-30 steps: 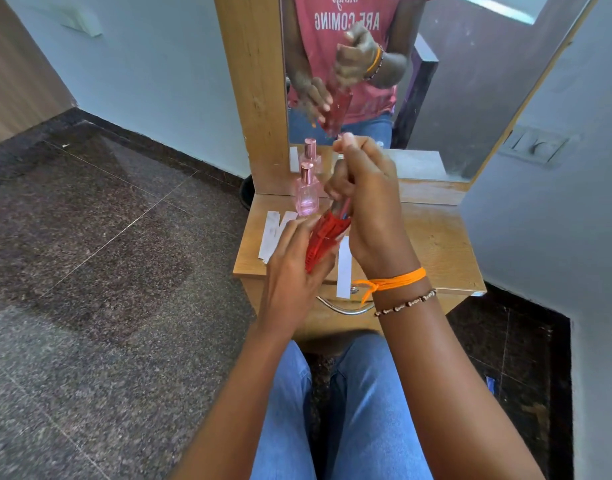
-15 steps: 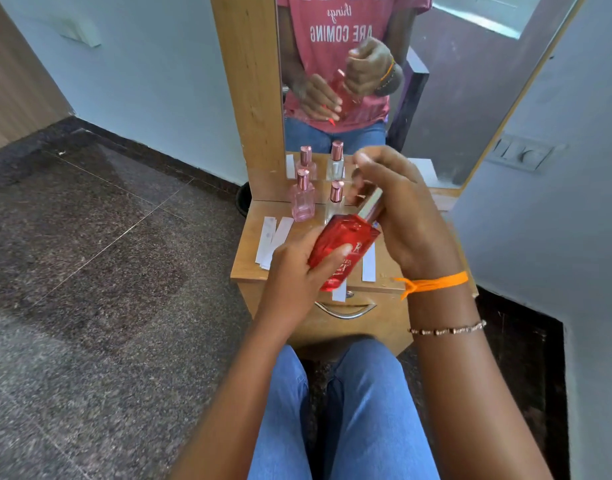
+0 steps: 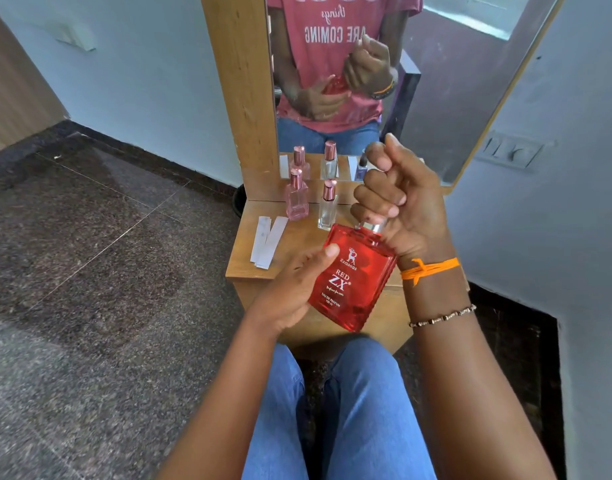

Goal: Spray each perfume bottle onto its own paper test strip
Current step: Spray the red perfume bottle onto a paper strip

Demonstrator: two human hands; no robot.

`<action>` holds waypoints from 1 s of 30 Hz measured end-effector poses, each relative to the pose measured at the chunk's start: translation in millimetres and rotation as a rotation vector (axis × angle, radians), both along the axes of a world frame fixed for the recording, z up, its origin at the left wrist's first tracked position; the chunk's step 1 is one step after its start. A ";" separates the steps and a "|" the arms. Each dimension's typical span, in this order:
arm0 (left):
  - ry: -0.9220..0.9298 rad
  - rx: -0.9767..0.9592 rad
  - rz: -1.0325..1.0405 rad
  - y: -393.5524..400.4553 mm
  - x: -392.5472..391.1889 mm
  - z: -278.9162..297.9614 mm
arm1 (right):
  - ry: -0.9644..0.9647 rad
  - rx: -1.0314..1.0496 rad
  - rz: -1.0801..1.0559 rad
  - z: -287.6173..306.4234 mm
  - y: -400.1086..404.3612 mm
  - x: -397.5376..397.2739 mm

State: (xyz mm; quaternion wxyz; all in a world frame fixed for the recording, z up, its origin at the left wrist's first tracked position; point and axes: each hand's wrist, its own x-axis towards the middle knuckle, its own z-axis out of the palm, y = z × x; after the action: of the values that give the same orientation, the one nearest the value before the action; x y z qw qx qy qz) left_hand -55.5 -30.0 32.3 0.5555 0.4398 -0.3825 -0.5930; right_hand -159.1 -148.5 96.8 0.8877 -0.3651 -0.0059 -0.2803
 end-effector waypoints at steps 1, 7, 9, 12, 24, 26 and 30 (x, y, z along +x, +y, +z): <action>0.048 0.020 -0.024 0.1 -1.6 -2.5 | -0.071 0.008 0.041 -1.9 0.0 0.7; 0.131 -0.011 0.036 5.0 -2.0 -12.5 | -0.291 0.146 -0.170 -3.3 -27.6 -17.0; 0.097 -0.047 0.111 4.4 3.1 -8.4 | -0.105 0.061 -0.366 -9.8 -34.2 -27.4; 0.029 -0.071 0.208 0.9 9.2 -3.8 | 0.268 -0.206 -0.578 -39.5 -34.7 -43.6; -0.031 -0.152 0.210 5.4 -4.2 -22.0 | 1.042 -0.854 -1.049 -127.5 -1.6 -54.4; -0.004 -0.149 0.220 7.0 -5.6 -25.8 | 1.041 -0.937 -1.083 -126.7 3.8 -58.3; -0.013 -0.137 0.197 8.4 -10.2 -26.1 | 0.784 -0.872 -1.122 -103.3 33.2 -59.1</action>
State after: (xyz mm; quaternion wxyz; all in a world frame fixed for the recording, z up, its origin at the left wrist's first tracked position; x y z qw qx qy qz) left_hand -65.7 -21.6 6.1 0.6375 0.4399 -0.3807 -0.5052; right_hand -218.2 -115.4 -6.5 0.3302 -0.6986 0.3809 -0.5078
